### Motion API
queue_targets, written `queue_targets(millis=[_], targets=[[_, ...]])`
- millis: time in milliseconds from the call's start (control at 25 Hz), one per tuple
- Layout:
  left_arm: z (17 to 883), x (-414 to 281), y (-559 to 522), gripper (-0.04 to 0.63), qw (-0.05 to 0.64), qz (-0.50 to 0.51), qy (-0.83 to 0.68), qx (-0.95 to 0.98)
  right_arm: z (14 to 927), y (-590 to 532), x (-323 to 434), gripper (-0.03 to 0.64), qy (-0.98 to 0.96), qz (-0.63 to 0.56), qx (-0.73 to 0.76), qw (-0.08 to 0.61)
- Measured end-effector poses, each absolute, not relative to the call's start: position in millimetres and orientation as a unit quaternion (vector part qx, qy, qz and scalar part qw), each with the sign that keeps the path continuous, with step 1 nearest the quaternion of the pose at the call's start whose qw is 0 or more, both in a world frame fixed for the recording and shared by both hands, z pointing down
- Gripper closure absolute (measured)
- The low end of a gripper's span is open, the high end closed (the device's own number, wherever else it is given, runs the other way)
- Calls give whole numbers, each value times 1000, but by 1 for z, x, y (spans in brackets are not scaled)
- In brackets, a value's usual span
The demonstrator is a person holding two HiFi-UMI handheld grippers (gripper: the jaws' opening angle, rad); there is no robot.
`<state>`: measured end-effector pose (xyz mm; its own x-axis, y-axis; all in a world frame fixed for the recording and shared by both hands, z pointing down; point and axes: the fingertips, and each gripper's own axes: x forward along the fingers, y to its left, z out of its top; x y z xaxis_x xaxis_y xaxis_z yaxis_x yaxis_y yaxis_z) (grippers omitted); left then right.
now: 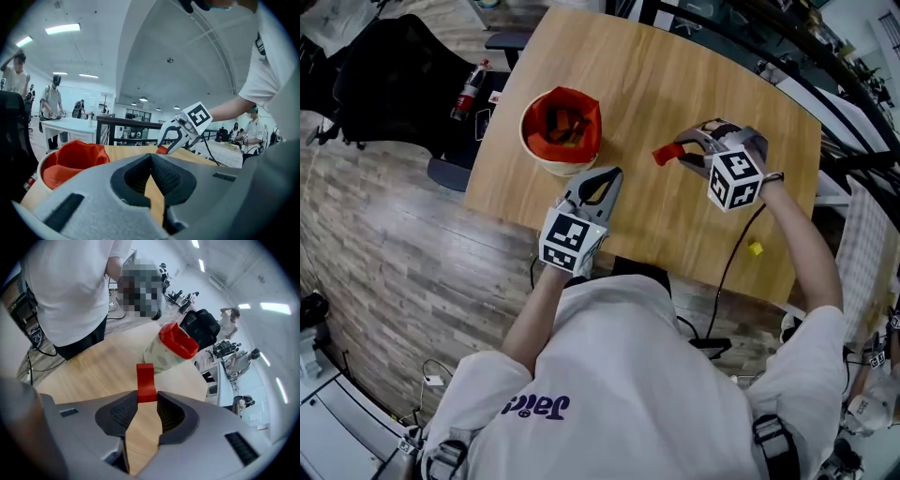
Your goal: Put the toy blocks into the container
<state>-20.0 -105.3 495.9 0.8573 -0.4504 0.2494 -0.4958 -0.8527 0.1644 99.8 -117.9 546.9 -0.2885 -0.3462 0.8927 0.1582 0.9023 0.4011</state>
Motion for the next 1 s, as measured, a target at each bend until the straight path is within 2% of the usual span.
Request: queue_targets(millis=[280, 600, 840, 1000], targets=[[471, -69, -124, 588, 107, 80, -299, 945, 479, -160, 31, 482, -816, -231, 113, 518], [463, -118, -142, 588, 125, 64, -354, 925, 476, -211, -59, 482, -899, -1, 219, 379], [458, -141, -146, 589, 116, 71, -386, 912, 518, -239, -83, 482, -880, 147, 282, 354], [458, -149, -149, 589, 112, 77, -395, 909, 534, -245, -91, 482, -863, 184, 302, 361]])
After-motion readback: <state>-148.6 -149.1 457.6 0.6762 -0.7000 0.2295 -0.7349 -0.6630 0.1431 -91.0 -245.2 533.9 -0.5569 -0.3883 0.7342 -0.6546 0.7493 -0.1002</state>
